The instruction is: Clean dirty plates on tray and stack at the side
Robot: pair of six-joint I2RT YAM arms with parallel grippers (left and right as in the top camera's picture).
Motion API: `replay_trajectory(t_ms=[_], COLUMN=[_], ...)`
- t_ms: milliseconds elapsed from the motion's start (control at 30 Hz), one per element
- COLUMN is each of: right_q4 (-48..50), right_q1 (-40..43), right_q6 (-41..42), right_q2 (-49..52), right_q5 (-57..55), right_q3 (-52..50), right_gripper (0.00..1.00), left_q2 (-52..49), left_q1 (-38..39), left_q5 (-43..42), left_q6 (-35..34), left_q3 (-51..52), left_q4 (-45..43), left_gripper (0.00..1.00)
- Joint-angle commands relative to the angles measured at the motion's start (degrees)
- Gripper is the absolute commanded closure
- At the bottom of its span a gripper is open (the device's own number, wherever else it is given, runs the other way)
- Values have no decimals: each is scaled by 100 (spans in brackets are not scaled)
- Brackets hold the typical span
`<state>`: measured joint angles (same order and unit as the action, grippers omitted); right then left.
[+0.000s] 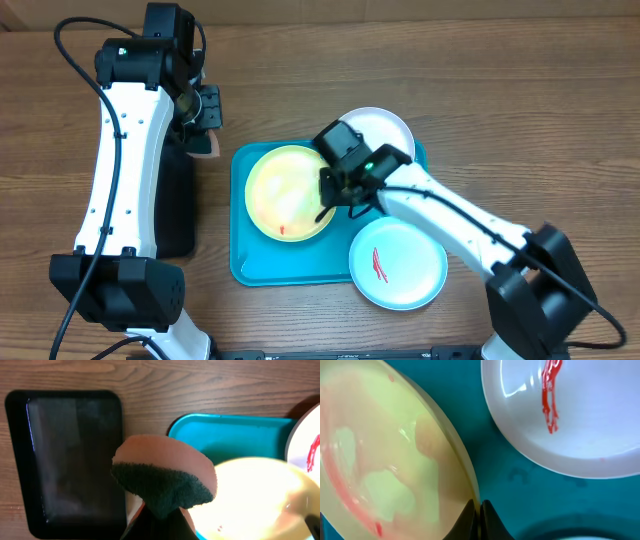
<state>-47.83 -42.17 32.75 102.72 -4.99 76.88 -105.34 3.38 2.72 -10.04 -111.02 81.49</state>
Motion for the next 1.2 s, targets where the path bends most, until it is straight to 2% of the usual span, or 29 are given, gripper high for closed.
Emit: replay_trajectory(t_ms=[0,267,900,1033,1167], right_q4=[-216,-723,-848,-857,-837], right_q1=[-304,-1060,-2573,-2730,-2712], right_q6=[-13,-13,-15,-13,42], right_q2=[-179,-179,-179,-179,-179], right_q5=[-1338,-3440,-6846,-7224,-6872], right_q3=[356,796,839,839,837], right_gripper=[96,96,96,96,96], left_q2=[42,39,39,39,39], left_q1=[-4,4,4,4,4], left_q5=[-92,-94,-94,-105,-129], left_q6=[50,-138,-136,-136,-136], left_q3=[-118,-116,-114,-114,-114], left_q4=[-70,-162,-162,-162,-160], left_gripper=[96,96,96,96,96])
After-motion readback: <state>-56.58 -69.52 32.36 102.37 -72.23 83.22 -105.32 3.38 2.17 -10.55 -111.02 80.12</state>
